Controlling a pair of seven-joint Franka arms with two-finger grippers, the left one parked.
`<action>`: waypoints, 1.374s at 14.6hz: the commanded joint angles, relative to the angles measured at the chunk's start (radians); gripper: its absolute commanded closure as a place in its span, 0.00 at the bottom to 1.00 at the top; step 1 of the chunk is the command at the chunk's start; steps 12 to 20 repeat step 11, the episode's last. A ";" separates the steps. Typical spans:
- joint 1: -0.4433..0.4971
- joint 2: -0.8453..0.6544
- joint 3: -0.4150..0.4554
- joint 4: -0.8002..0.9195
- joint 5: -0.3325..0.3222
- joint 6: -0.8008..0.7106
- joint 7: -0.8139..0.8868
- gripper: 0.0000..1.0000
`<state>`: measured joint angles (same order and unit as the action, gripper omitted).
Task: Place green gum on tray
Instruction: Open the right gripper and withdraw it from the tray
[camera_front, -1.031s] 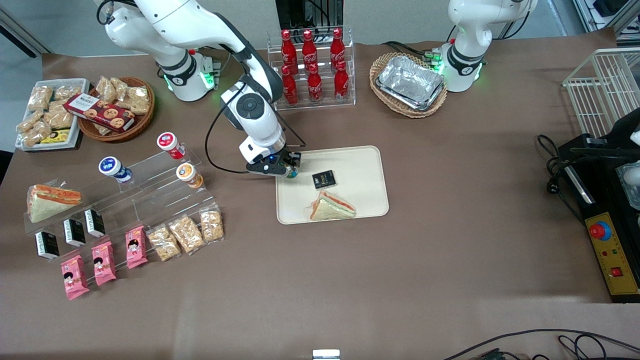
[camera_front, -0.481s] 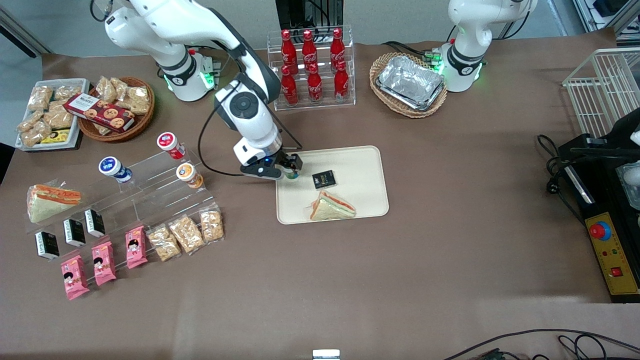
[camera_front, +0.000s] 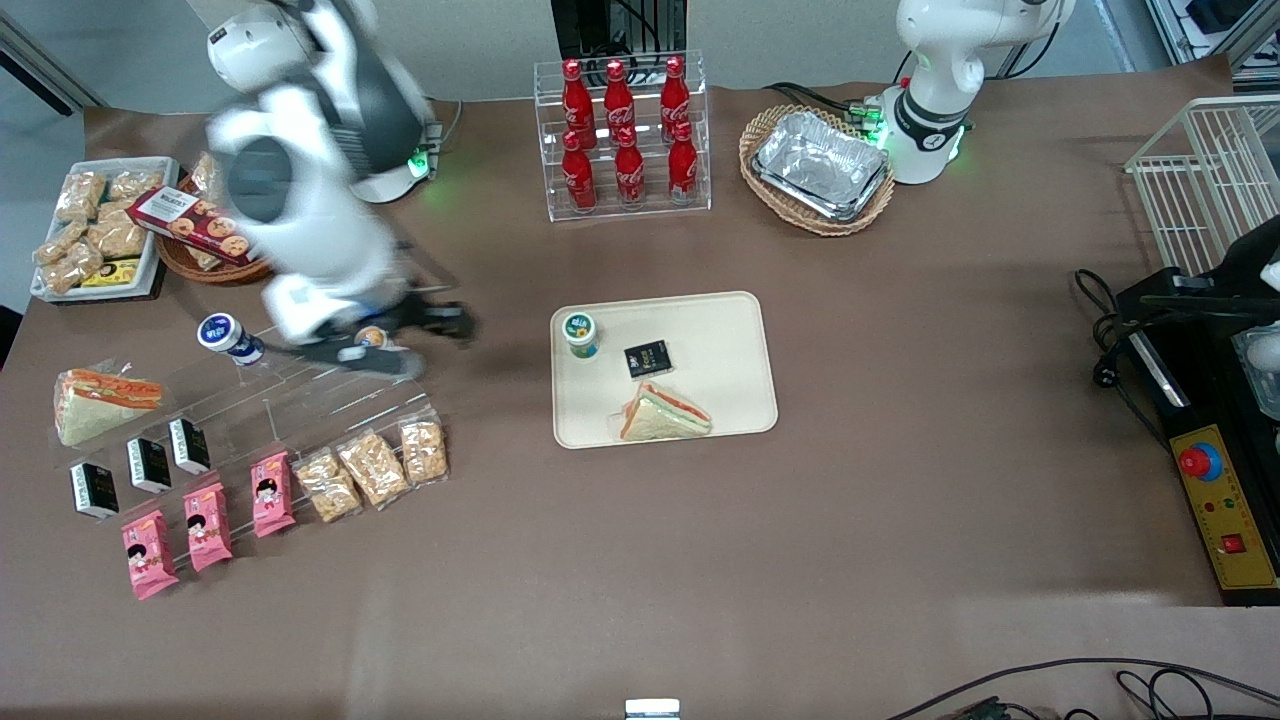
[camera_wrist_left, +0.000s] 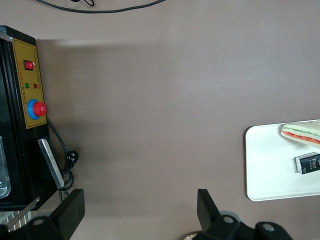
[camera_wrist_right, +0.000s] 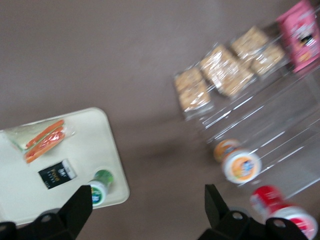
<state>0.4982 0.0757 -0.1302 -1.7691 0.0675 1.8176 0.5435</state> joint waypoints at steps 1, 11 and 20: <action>-0.130 0.013 -0.096 0.108 0.011 -0.070 -0.346 0.00; -0.388 -0.048 -0.150 0.204 -0.069 -0.175 -0.668 0.00; -0.388 -0.048 -0.150 0.204 -0.069 -0.175 -0.668 0.00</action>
